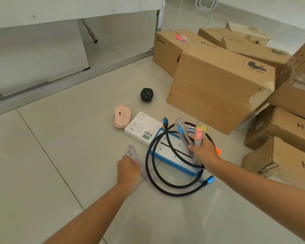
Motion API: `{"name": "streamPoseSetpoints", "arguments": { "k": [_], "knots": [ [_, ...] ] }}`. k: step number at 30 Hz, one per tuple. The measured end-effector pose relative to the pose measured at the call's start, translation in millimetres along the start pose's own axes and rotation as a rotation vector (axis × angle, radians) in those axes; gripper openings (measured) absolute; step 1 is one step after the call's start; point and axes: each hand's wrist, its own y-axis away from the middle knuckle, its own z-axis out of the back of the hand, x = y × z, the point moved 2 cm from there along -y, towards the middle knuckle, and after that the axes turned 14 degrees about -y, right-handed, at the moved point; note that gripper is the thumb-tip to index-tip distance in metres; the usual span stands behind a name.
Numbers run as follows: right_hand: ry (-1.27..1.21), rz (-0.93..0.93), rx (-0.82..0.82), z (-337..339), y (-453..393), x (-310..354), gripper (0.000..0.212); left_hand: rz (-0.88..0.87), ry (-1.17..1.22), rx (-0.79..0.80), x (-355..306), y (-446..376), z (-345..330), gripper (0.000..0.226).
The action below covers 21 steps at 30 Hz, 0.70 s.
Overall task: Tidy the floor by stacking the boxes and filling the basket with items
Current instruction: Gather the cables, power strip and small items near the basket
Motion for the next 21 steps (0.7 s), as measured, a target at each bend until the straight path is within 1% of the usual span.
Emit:
{"name": "streamPoseSetpoints", "arguments": {
  "k": [1,4,8,10,12,14,18,21],
  "knots": [
    [-0.043,0.004,0.013,-1,1,-2,0.034,-0.008,-0.006,-0.012,0,0,-1,0.025],
    [-0.129,-0.012,0.071,1,3,-4,0.038,-0.013,-0.019,-0.014,-3,-1,-6,0.050],
    [-0.282,0.014,0.222,5,6,-2,0.047,-0.012,-0.103,0.010,-11,-4,-8,0.053],
    [-0.274,0.049,0.261,5,8,-1,0.056,0.000,-0.168,0.046,-15,-6,-6,0.055],
    [-0.228,0.068,0.218,4,8,-2,0.067,-0.011,-0.244,0.069,-17,-8,-2,0.056],
    [-0.190,0.085,0.153,2,6,-3,0.068,-0.047,-0.299,0.077,-17,-9,1,0.054],
    [-0.119,0.118,0.087,1,1,-7,0.058,-0.167,-0.393,0.104,-12,-5,4,0.052],
    [0.052,0.160,-0.005,-1,-3,-4,0.043,-0.184,-0.398,0.163,-8,-7,10,0.043]
  ]
}}
